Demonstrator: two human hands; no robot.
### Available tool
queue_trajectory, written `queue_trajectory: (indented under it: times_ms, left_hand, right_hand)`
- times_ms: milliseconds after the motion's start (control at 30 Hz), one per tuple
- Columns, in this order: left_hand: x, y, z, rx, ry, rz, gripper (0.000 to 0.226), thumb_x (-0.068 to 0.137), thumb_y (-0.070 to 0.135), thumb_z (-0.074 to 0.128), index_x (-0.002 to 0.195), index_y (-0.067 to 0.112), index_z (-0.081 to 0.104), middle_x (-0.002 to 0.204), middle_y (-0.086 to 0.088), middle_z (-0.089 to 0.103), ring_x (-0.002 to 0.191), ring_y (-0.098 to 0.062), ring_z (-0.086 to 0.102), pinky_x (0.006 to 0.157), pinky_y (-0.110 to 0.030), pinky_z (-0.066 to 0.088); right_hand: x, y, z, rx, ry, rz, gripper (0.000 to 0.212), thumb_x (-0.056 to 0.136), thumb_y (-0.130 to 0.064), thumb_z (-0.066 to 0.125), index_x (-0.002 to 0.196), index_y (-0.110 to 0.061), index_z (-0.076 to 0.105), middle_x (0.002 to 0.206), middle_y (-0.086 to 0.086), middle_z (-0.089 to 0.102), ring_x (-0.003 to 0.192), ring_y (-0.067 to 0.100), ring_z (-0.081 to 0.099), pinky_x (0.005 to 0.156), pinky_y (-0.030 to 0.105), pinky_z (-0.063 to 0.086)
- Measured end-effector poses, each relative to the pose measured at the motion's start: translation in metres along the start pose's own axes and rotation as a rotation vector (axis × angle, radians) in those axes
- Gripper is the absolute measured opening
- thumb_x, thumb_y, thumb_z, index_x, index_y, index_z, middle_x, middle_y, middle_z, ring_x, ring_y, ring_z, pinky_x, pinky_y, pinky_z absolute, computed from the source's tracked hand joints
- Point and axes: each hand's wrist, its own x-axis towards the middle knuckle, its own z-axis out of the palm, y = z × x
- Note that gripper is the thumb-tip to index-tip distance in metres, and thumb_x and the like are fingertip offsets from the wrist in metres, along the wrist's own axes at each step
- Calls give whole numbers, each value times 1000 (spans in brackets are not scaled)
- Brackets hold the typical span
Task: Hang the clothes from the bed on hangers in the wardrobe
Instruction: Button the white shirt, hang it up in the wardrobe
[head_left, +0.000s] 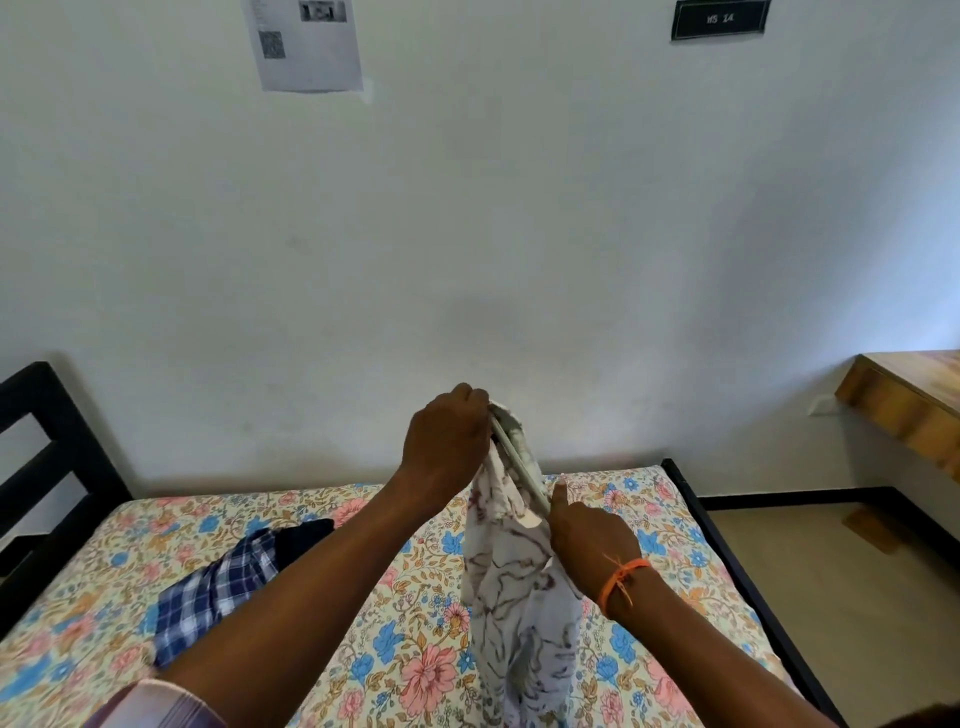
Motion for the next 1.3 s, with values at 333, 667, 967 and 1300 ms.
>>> queue_trajectory:
  times_ms: [333, 667, 967, 1300]
  left_hand:
    - [12, -5, 6, -267, -177, -410, 5, 94, 15, 49, 94, 10, 48, 90, -6, 54, 83, -28, 55, 65, -33, 35]
    - [22, -17, 3, 101, -238, -212, 14, 95, 10, 48, 90, 9, 61, 91, -8, 60, 90, -29, 60, 64, -34, 41]
    - [12, -17, -5, 300, -230, 31, 13, 85, 6, 65, 95, 11, 58, 96, -4, 59, 91, -24, 58, 57, -30, 40]
    - [-18, 2, 5, 206, -328, 497, 25, 67, 8, 83, 85, 9, 66, 83, -7, 63, 76, -22, 61, 44, -32, 51]
  right_hand:
    - [-6, 7, 4, -28, 308, -130, 116, 54, -5, 83, 154, -11, 25, 46, -6, 28, 34, 9, 12, 32, 19, 6]
    - [-6, 9, 8, -88, 263, -234, 113, 48, -14, 91, 146, -5, 35, 46, -4, 39, 36, 11, 18, 32, 21, 14]
    - [-7, 14, 4, -50, 181, -386, 102, 79, -13, 75, 154, -8, 6, 53, -8, 24, 36, 9, 21, 37, 22, 23]
    - [-5, 15, 9, -44, 136, -370, 70, 98, -6, 44, 157, -14, 9, 65, 0, 45, 52, 21, 42, 48, 26, 30]
